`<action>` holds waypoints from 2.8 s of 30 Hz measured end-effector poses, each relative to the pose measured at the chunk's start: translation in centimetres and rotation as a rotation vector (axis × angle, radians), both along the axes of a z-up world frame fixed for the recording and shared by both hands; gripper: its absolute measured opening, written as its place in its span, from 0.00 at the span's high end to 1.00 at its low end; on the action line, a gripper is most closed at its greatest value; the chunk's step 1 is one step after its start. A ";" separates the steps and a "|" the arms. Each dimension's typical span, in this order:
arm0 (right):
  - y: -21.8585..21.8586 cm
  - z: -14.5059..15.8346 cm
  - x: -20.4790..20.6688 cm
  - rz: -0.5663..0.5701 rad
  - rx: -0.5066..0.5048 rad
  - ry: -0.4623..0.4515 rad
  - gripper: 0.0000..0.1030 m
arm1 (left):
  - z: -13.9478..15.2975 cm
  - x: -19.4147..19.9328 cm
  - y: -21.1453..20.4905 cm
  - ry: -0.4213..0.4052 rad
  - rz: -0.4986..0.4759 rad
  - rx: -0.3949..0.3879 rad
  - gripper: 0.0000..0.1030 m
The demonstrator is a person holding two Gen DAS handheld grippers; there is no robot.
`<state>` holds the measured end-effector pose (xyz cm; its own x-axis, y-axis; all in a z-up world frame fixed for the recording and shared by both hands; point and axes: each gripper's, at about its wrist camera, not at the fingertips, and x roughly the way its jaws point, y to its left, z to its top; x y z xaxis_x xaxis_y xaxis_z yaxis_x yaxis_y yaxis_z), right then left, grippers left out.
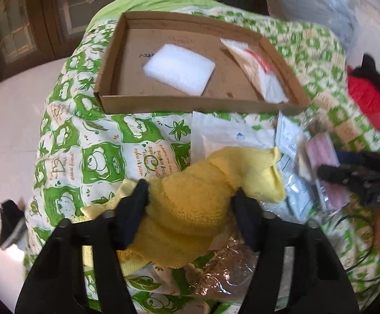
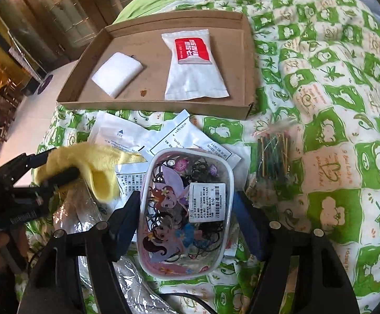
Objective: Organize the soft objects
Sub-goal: 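Lift the yellow cloth with left gripper while right lifts the pink pencil case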
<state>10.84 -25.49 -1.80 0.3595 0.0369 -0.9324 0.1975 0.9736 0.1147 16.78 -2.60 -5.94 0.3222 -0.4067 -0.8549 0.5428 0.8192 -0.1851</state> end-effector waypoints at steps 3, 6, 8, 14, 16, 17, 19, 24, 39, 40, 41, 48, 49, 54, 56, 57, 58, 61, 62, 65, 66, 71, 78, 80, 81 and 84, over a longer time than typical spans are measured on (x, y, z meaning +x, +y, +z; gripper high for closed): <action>-0.2 -0.3 0.3 -0.002 -0.004 0.002 0.32 | 0.1 -0.3 -0.1 -0.006 0.003 0.014 0.44; -0.4 -0.3 0.1 -0.001 -0.007 0.004 0.32 | -0.1 -0.9 -0.7 -0.022 -0.021 0.066 0.44; -0.6 -0.4 0.0 -0.001 -0.012 0.009 0.31 | -0.5 -1.1 -1.1 -0.034 -0.029 0.102 0.44; -0.8 -1.0 0.1 -0.032 -0.021 0.026 0.30 | -1.1 -0.9 -1.2 -0.030 -0.017 0.130 0.44; -1.1 -1.1 0.1 -0.044 -0.018 0.029 0.29 | -0.9 -0.8 -0.9 -0.023 -0.003 0.113 0.44; -1.2 -1.1 0.1 -0.048 -0.015 0.030 0.29 | -0.8 -0.7 -0.8 -0.023 0.003 0.106 0.44; -1.4 -1.1 0.0 -0.055 -0.013 0.025 0.31 | -0.5 -0.8 -0.7 -0.033 0.005 0.098 0.46; -1.7 -0.3 -0.7 -0.058 -0.003 -0.009 0.33 | 0.4 -0.8 -0.2 -0.048 0.024 0.051 0.50; -2.0 1.9 -1.3 -0.069 -0.006 -0.054 0.33 | 3.0 -0.2 2.6 -0.082 0.123 -0.066 0.50; -2.1 2.3 -1.4 -0.073 -0.007 -0.060 0.33 | 3.1 -0.2 2.7 -0.083 0.130 -0.074 0.50; -2.3 2.6 -1.4 -0.077 -0.006 -0.064 0.33 | 3.2 -0.1 2.9 -0.083 0.134 -0.079 0.50; -2.9 3.6 -1.8 -0.095 -0.009 -0.081 0.33 | 2.9 -0.2 2.5 -0.079 0.108 -0.050 0.50; -2.8 3.5 -1.8 -0.095 -0.008 -0.079 0.33 | 2.6 -0.2 2.3 -0.061 0.099 -0.044 0.50; -2.4 3.1 -1.7 -0.084 0.000 -0.064 0.33 | 1.2 -0.3 1.2 -0.012 0.050 -0.008 0.50; -2.2 2.9 -1.6 -0.079 0.001 -0.060 0.33 | 0.6 -0.3 0.7 -0.001 0.034 0.011 0.44; -2.2 2.9 -1.6 -0.077 0.003 -0.058 0.33 | 0.2 -0.2 0.6 0.006 0.033 0.026 0.43; -2.1 2.8 -1.6 -0.076 0.005 -0.057 0.33 | -0.1 -0.2 0.4 0.008 0.032 0.044 0.42; -2.2 2.7 -1.6 -0.074 0.009 -0.055 0.33 | -0.5 -0.2 0.0 -0.008 0.023 0.077 0.42; -2.2 2.7 -1.5 -0.075 0.010 -0.055 0.33 | -0.5 -0.2 0.0 -0.010 0.023 0.075 0.42; -2.2 2.7 -1.6 -0.075 0.011 -0.054 0.33 | -0.3 -0.4 0.0 -0.025 0.021 0.066 0.52; -2.1 2.7 -1.6 -0.074 0.011 -0.055 0.33 | 0.0 -0.6 0.0 -0.042 0.020 0.066 0.54; -2.1 2.9 -1.5 -0.066 0.017 -0.058 0.33 | 1.1 -1.4 -0.2 -0.089 0.027 0.054 0.58; -2.4 3.3 -1.4 -0.058 0.027 -0.071 0.33 | 2.1 -1.5 0.2 -0.088 0.063 0.047 0.58; -2.4 3.3 -1.4 -0.052 0.030 -0.072 0.33 | 2.3 -1.6 0.1 -0.095 0.069 0.059 0.58; -2.4 3.3 -1.3 -0.049 0.031 -0.074 0.33 | 2.4 -1.6 0.2 -0.096 0.073 0.058 0.58; -2.2 3.4 -1.0 -0.037 0.030 -0.077 0.33 | 3.2 -1.6 0.4 -0.102 0.093 0.046 0.58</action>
<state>9.84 -27.70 1.64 0.4320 0.0497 -0.9005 0.2228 0.9616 0.1600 15.20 -2.16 -2.70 0.4426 -0.3320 -0.8330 0.4781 0.8733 -0.0940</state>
